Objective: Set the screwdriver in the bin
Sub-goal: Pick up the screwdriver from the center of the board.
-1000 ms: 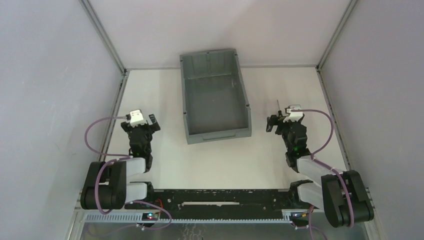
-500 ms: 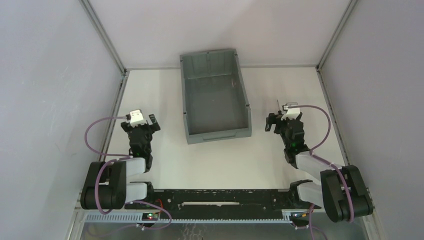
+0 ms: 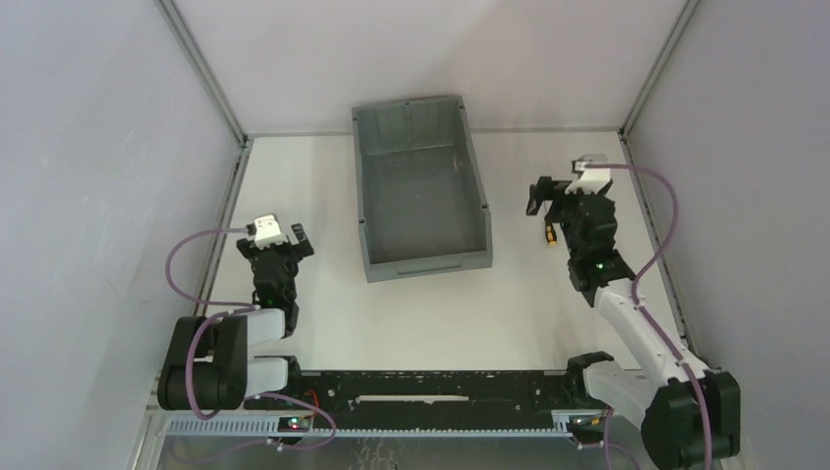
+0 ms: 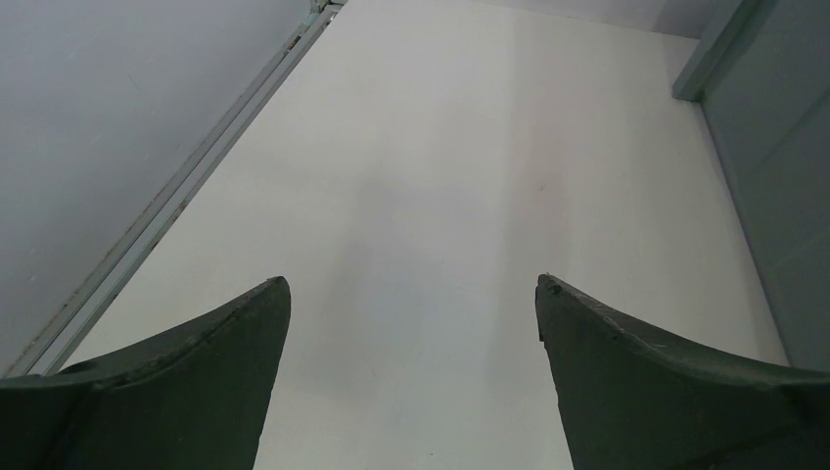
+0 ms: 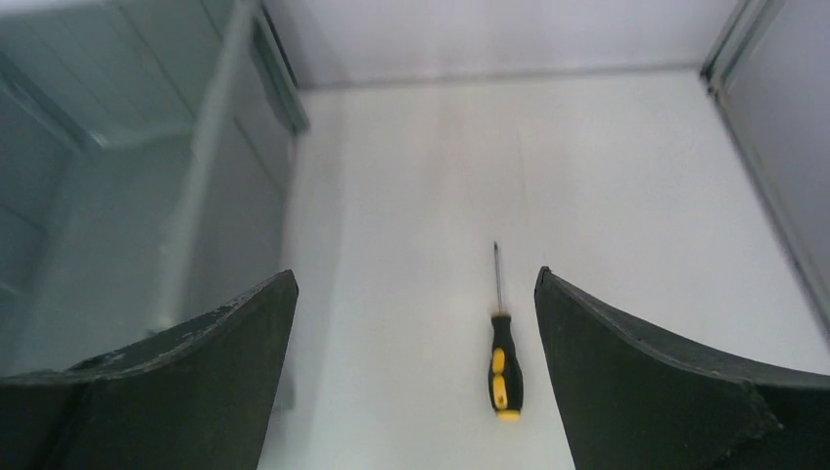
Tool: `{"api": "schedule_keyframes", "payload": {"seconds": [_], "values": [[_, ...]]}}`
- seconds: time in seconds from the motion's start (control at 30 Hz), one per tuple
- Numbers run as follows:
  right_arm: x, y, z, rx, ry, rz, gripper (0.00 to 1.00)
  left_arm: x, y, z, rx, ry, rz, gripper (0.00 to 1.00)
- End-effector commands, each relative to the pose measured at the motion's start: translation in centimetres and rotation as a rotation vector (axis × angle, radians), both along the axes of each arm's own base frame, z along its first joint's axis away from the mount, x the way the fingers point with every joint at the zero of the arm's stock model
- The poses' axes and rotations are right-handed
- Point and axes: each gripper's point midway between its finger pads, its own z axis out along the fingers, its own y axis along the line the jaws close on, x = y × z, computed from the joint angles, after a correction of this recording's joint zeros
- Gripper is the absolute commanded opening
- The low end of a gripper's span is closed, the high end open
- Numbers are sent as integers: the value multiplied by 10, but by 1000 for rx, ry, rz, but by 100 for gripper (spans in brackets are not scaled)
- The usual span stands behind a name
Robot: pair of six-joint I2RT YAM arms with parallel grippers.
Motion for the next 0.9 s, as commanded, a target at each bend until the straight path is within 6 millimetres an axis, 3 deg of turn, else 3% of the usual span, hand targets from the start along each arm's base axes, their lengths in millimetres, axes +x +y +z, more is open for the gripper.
{"api": "schedule_keyframes", "payload": {"seconds": [0.0,0.3,0.53,0.7,0.87], "values": [[-11,-1,59,67,-33,-21,100,9,1,24,24,-66,6,100],[-37,-6,147,102,-62,-27,100,9,1,24,24,-67,7,100],[-58,-14,201,94,-122,-33,100,9,1,24,24,-66,6,100],[-65,-15,216,89,-136,-27,99,9,1,23,24,-64,6,100],[-56,-14,206,60,-91,-27,100,9,1,24,24,-66,7,100]]}}
